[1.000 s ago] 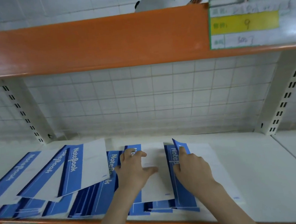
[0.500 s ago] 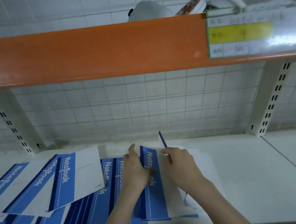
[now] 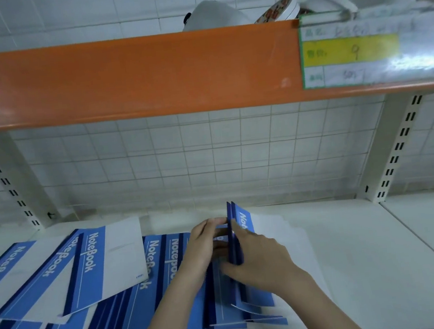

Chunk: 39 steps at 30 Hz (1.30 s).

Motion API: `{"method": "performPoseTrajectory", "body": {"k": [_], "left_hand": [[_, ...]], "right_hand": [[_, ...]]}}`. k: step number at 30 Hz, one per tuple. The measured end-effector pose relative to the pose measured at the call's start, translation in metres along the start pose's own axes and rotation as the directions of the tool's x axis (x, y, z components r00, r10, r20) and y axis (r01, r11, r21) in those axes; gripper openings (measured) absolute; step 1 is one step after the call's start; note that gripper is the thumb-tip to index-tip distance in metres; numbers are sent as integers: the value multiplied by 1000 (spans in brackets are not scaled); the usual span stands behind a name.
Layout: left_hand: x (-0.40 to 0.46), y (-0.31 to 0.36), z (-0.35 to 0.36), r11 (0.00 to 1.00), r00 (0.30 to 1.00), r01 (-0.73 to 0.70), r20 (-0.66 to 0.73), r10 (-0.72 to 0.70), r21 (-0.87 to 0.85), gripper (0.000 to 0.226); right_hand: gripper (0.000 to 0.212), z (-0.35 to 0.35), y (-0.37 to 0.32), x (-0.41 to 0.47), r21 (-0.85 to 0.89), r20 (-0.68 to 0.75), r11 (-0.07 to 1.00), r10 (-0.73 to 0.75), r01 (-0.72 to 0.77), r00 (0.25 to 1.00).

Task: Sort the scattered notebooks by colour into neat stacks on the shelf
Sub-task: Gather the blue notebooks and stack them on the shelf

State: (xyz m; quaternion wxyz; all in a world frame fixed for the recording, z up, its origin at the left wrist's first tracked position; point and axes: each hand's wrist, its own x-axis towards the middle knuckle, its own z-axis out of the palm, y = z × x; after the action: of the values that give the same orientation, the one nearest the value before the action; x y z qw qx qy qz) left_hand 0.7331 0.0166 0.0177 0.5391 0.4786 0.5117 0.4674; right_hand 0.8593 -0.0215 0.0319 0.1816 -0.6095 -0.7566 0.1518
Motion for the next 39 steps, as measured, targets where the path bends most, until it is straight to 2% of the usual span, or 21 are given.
{"method": "performPoseTrajectory", "body": {"k": [2, 4, 8, 12, 14, 18, 20, 24, 26, 29, 32, 34, 36, 37, 39], "left_hand": [[1, 0, 3, 999, 997, 17, 80, -19, 28, 28], [2, -2, 8, 989, 993, -37, 113, 21, 141, 25], [8, -9, 13, 821, 977, -191, 24, 211, 537, 31], [12, -15, 16, 753, 970, -187, -4, 245, 631, 39], [13, -18, 17, 757, 977, -167, 5, 211, 632, 42], [15, -18, 19, 811, 980, -138, -38, 193, 568, 40], [15, -15, 19, 845, 980, -136, -57, 192, 517, 38], [13, -10, 17, 920, 983, -143, -59, 176, 364, 38], [11, -10, 17, 950, 987, -136, -43, 154, 279, 36], [8, -10, 15, 955, 994, -104, -10, 111, 278, 29], [7, -14, 13, 921, 996, -87, -1, 94, 381, 29], [6, -16, 12, 886, 993, -94, -22, 117, 454, 33], [5, -15, 11, 907, 997, -55, -19, 70, 419, 36], [5, -14, 12, 923, 999, -30, -8, 36, 383, 35], [5, -13, 13, 943, 1000, -3, 8, 0, 333, 34]], "right_hand": [[79, -1, 7, 2, -43, -26, 998, 47, -48, 999], [71, -4, 15, 5, -37, -61, 996, 77, -79, 995], [48, -14, 30, 7, -116, -40, 987, 109, -113, 993], [27, -15, 33, 0, -189, -11, 977, 96, -96, 995], [24, -8, 26, -3, -226, -19, 971, 70, -73, 997], [50, 2, 17, -4, -283, -40, 953, 102, -109, 994], [52, 2, 16, -3, -278, -46, 952, 117, -125, 992], [50, 2, 15, -3, -225, -47, 966, 118, -126, 992], [59, -1, 17, -2, -183, -30, 978, 94, -97, 995], [70, -12, 22, 2, -55, 46, 998, 36, -34, 998], [58, -15, 24, 2, -109, 23, 994, 9, -6, 1000], [38, -12, 23, 2, -161, 12, 987, 17, -15, 1000], [17, -11, 20, 1, -187, 24, 982, 30, -25, 999], [13, -12, 19, 1, -200, 29, 979, 32, -26, 999], [19, -11, 18, 1, -228, 31, 973, 37, -29, 999]]}}
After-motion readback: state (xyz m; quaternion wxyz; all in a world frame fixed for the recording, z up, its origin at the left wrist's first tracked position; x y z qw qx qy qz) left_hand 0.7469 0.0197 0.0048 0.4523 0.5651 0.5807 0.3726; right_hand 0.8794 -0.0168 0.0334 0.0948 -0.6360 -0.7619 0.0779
